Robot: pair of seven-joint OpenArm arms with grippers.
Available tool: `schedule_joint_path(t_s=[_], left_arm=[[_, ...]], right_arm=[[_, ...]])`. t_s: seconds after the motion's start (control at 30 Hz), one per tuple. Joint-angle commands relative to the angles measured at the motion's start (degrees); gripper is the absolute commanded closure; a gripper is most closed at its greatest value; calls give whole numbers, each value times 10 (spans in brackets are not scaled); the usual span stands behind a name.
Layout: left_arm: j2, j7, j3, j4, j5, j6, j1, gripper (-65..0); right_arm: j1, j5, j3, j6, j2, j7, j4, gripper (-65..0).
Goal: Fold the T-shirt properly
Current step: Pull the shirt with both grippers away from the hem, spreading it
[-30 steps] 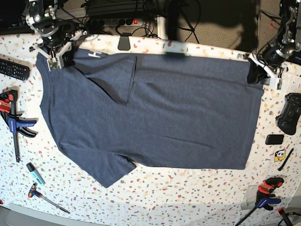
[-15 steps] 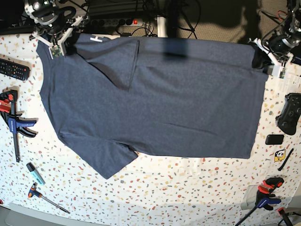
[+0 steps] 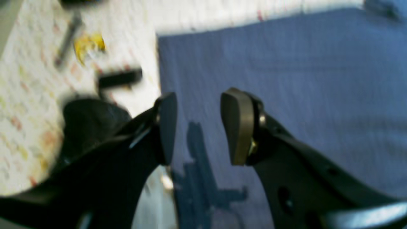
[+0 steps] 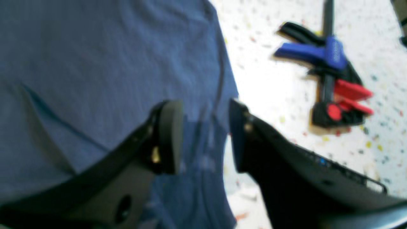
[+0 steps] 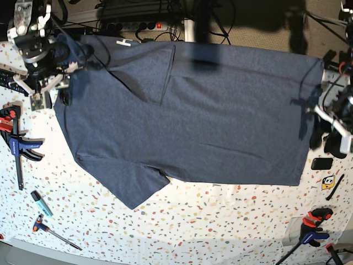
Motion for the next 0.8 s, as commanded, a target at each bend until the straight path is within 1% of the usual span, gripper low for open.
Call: schedule_joint_path(t_s=[0.0, 0.07, 0.13, 0.2, 0.3, 0.47, 0.63, 0.77], left_arm=[[-11, -12, -4, -1, -6, -1, -25, -256], [-11, -10, -3, -29, -7, -1, -69, -256], [-11, -10, 5, -74, -7, -1, -119, -256], [-11, -2, 27, -135, -6, -5, -173, -256], [-11, 0, 86, -253, -5, -21, -259, -256], [-2, -38, 193, -481, 36, -26, -412, -256], [20, -115, 265, -695, 107, -31, -525, -256], [40, -193, 286, -828, 158, -32, -570, -256]], right_arm=[[13, 4, 1, 11, 8, -10, 10, -266], [34, 5, -4, 37, 7, -57, 10, -266], [49, 5, -10, 42, 7, -83, 10, -265], [57, 7, -10, 42, 8, -90, 10, -265], [57, 20, -10, 42, 7, -90, 10, -265], [57, 21, -10, 42, 7, -113, 10, -265], [57, 19, -10, 42, 7, -131, 10, -265], [57, 19, -10, 42, 7, -131, 10, -265]])
